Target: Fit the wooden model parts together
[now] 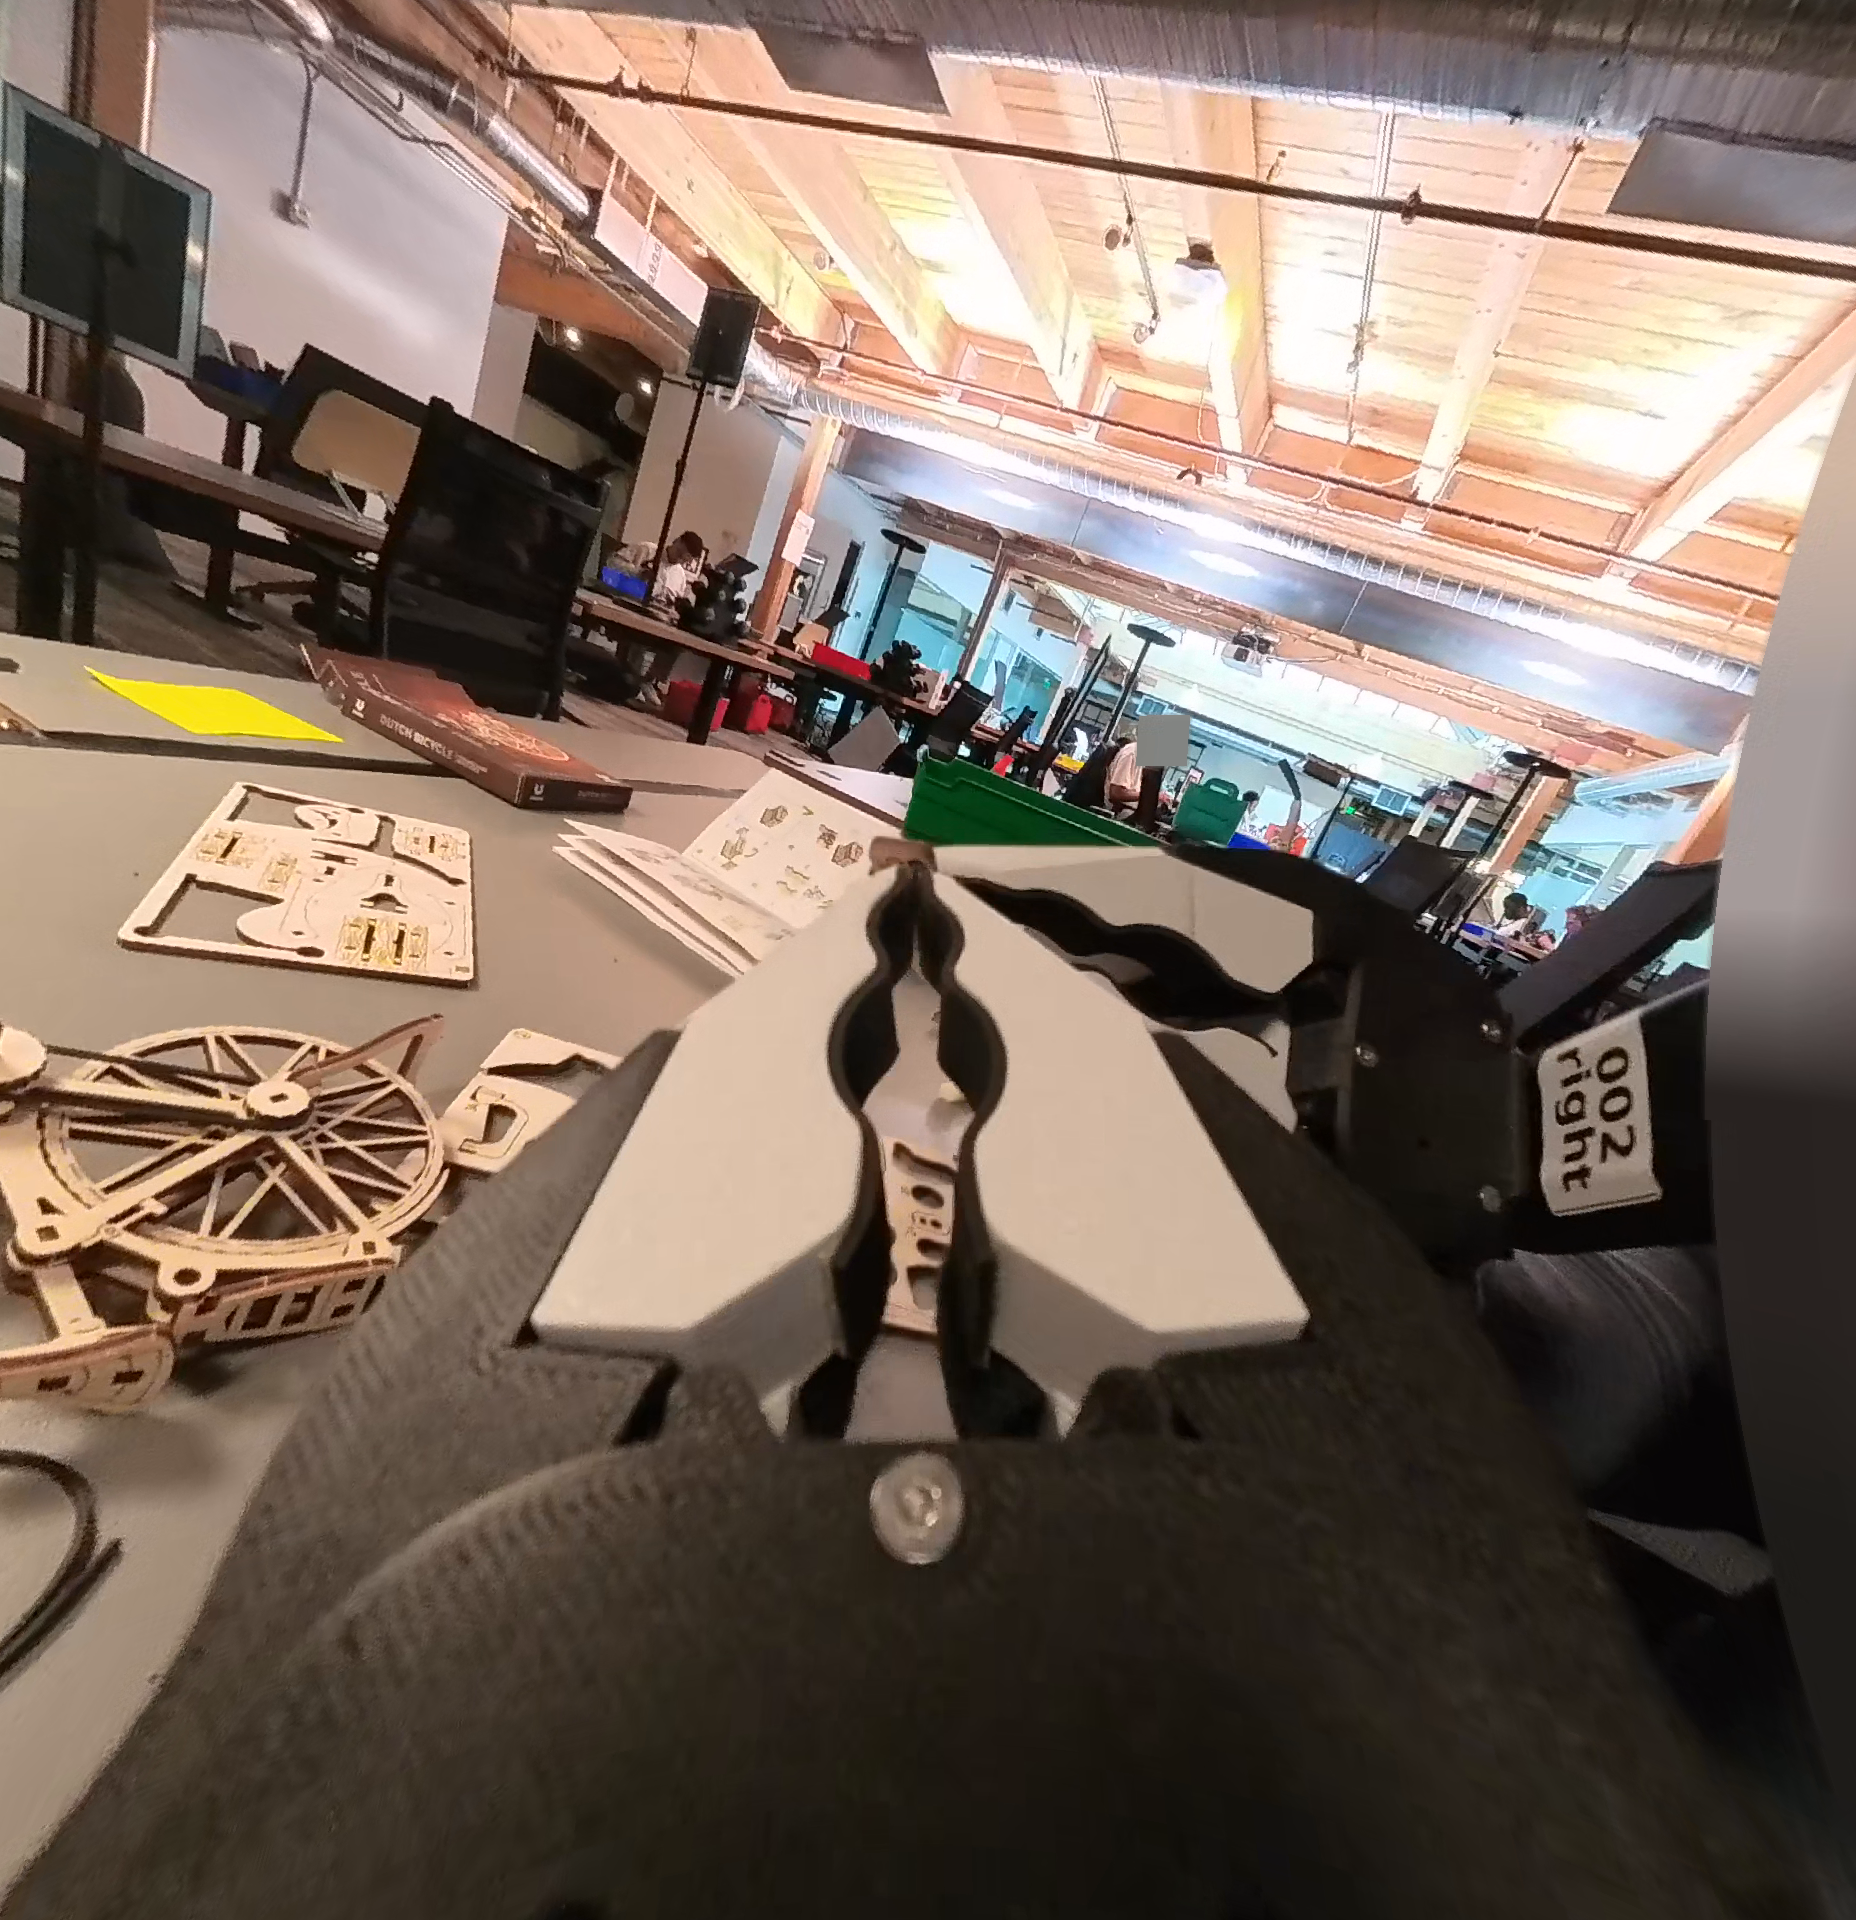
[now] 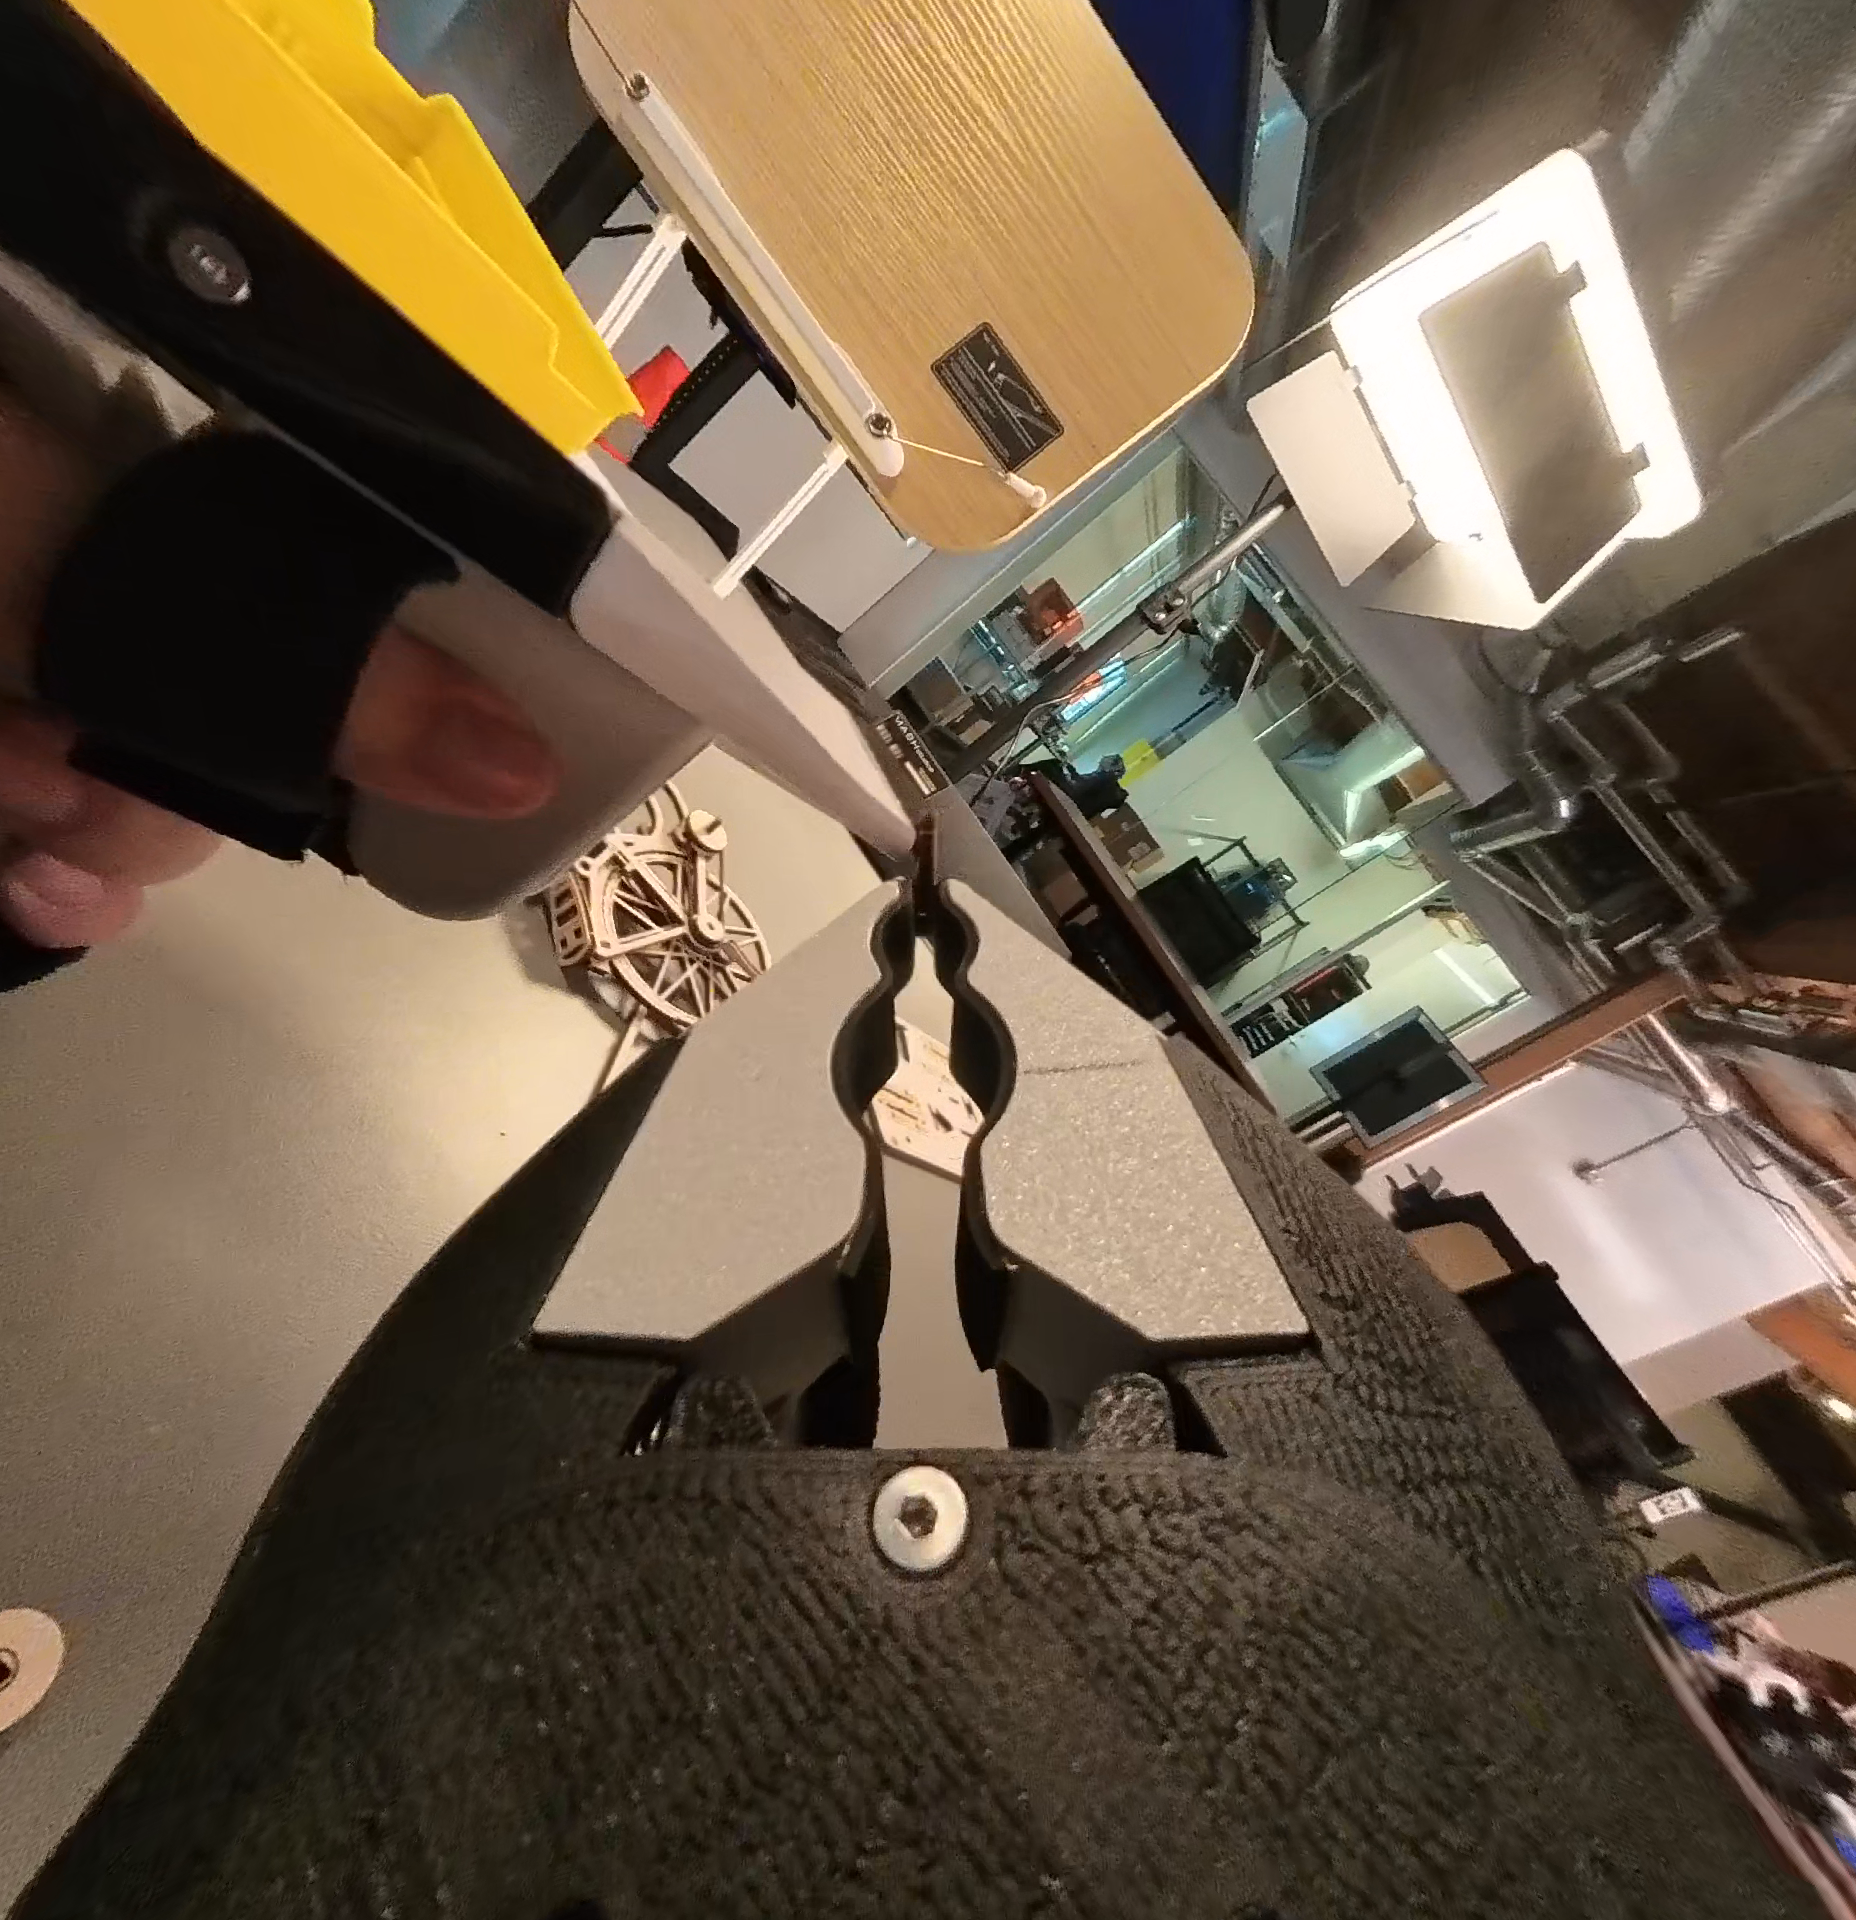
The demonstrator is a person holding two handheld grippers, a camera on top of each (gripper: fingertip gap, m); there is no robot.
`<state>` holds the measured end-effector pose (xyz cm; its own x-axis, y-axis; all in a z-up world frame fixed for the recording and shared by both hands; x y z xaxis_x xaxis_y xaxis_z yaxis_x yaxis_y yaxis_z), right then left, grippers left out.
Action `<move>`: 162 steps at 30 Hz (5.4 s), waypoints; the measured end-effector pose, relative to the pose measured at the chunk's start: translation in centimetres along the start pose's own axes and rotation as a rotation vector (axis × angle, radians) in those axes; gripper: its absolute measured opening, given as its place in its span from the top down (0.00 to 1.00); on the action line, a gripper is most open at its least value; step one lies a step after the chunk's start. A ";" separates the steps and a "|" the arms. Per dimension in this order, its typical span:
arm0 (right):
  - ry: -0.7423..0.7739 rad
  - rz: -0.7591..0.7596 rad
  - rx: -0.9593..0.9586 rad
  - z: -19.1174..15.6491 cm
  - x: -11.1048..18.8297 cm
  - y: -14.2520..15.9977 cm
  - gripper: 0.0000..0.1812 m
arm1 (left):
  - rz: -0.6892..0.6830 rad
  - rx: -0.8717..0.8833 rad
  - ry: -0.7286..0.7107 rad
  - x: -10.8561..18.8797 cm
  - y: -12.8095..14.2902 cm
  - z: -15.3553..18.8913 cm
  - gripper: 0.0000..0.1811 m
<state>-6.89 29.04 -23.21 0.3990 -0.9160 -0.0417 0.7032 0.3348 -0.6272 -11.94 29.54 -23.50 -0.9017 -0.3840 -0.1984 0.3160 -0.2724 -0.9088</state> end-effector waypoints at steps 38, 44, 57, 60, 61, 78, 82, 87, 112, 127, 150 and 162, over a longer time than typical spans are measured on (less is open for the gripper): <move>-0.115 -0.031 -0.262 0.0 -0.4 1.2 1.00 | -0.038 -0.149 -0.100 -0.2 0.1 0.0 0.99; -0.121 -0.022 -0.262 -0.1 -0.3 1.1 1.00 | -0.067 -0.170 -0.092 -0.6 0.5 0.3 0.94; -0.039 -0.039 -0.023 -0.3 0.0 0.4 1.00 | -0.067 -0.144 -0.072 -0.1 0.4 0.4 1.00; -0.064 -0.059 -0.067 -0.4 -0.2 0.8 1.00 | -0.099 -0.127 -0.081 -0.2 0.6 0.1 1.00; -0.066 -0.065 -0.072 -0.3 -0.2 0.9 1.00 | -0.105 -0.122 -0.083 -0.3 0.7 0.1 1.00; -0.172 -0.051 -0.349 -0.5 -0.5 1.3 1.00 | -0.100 -0.110 -0.078 -0.5 0.7 0.0 0.97; -0.157 -0.061 -0.337 -0.6 -0.5 1.2 1.00 | -0.094 -0.122 -0.106 -0.4 0.6 -0.1 0.99; -0.110 -0.077 -0.276 -0.7 -0.6 0.9 1.00 | -0.090 -0.122 -0.127 -0.4 0.6 -0.3 0.99; -0.115 -0.085 -0.219 -0.7 -0.5 1.3 1.00 | -0.153 -0.178 -0.122 -0.5 1.0 -0.3 1.00; -0.159 -0.090 -0.365 -0.4 -0.7 2.0 1.00 | -0.197 -0.302 -0.155 -0.7 1.4 0.1 1.00; -0.103 -0.094 -0.227 -0.9 -0.6 1.3 1.00 | -0.109 -0.272 -0.187 -0.4 0.6 -0.1 0.99; -0.071 -0.063 -0.145 -0.8 -0.5 0.6 1.00 | -0.074 -0.235 -0.153 -0.1 0.3 0.2 0.99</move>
<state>-7.16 29.46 -24.20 0.4014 -0.9144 0.0530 0.6375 0.2373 -0.7330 -11.67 29.32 -23.73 -0.8590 -0.5044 -0.0874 0.1581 -0.0990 -0.9825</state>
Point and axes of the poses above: each gripper's, where its closed fingertips meet, x back along the fingers, y out of its underside, z = x × y across the jaws, the point moved 4 cm from there along x, back along the fingers, and after that the axes turned 3 degrees about -z, right-handed, at the moved point
